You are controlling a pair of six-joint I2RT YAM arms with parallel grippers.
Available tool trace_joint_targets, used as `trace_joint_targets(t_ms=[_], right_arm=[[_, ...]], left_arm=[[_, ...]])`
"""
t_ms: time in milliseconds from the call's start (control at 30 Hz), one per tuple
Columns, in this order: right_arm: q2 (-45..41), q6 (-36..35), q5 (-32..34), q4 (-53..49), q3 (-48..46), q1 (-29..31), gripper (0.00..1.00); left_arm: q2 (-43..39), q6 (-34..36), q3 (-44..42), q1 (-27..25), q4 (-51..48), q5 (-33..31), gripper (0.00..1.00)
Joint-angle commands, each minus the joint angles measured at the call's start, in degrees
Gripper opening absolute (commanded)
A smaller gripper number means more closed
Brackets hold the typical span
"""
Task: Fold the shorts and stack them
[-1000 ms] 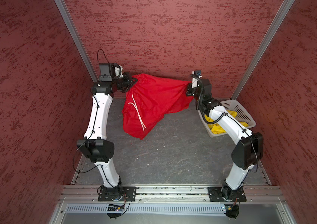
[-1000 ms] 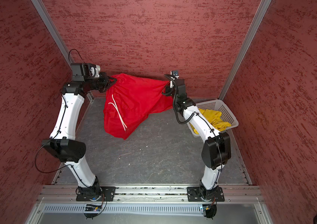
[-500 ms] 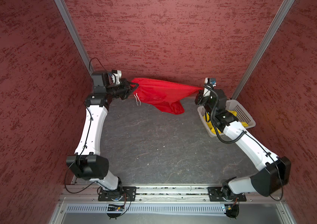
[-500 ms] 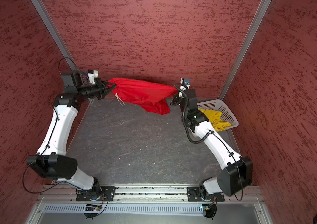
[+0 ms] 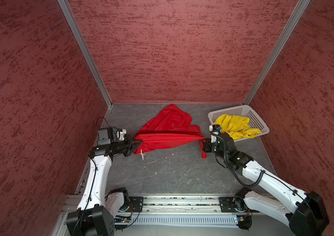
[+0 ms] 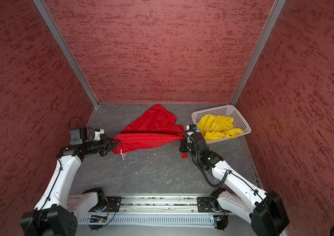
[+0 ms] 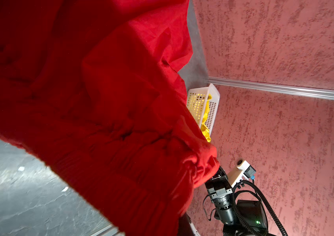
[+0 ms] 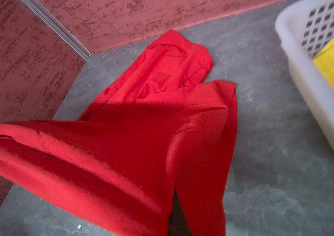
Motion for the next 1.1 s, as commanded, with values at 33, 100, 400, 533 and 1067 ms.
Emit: trace_joint_targets(t_ms=[33,100,400,533,1067], right_arm=[[-4.90,9.10,6.04,-8.18,-5.74,1.11,0.00],[-7.01,10.38,6.44,-10.61,-7.29,2.73,0.00],[-17.65,14.75,7.24,-22.57,-6.60,4.87,0.62],[-21.35,15.26,10.19,-31.06,-1.90,4.93,0.67],[13.87,9.16,5.85,-7.31,5.03,4.85,0.10]], left_arm=[[-5.96,3.18,-4.37,2.81,-9.50,-10.37,0.08],[-8.15,3.24,-5.49,3.14,-13.20,-11.69,0.26],[-14.22,2.63,-1.22,4.17,-20.67,-15.17,0.53],[-14.93,-1.10,-5.76,3.93,-14.93,-13.14,0.44],[5.78,-7.57,-11.13,-14.12,6.69,-27.22,0.43]])
